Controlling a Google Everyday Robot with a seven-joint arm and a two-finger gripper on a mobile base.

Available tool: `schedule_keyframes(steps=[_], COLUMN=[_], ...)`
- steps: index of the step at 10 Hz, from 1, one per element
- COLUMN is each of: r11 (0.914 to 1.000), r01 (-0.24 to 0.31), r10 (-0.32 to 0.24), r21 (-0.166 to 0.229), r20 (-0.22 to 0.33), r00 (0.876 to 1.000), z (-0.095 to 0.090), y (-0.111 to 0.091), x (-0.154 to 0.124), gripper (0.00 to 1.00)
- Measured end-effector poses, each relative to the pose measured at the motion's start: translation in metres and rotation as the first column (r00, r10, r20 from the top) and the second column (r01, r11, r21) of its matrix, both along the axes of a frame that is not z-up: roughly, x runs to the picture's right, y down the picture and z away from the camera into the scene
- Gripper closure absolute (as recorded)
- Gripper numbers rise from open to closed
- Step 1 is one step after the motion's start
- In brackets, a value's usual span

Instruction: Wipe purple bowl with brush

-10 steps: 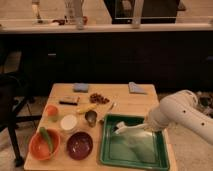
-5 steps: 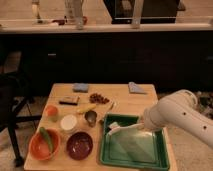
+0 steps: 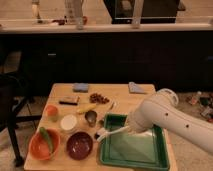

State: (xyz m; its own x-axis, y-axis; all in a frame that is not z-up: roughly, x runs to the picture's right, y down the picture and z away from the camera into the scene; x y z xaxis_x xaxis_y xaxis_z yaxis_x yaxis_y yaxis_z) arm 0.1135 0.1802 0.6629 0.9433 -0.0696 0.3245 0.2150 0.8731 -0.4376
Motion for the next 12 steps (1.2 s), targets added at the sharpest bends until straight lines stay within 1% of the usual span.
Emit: schedule_keyframes(steps=[4,5,7,8,12], r11=[1.0,1.0,1.0,0.9999,0.9972], r01=[0.0,-0.006,-0.004,0.007,0.052], r10=[0.0,0.006,0.004,-0.007,-0.051], r21=[-0.001,-0.004,0.004,0.011,0.054], r20=[0.0,-0.009,-0.029,-0.028,-0.007], r00=[1.0,1.0,1.0,1.0,0.999], z=[0.0,0.001,0.008,0.011,0.003], y=[0.0,0.002,0.009,0.009,-0.014], x=[0.0,0.002,0.006,-0.001,-0.029], gripper=[1.0,1.0,1.0,1.0,1.0])
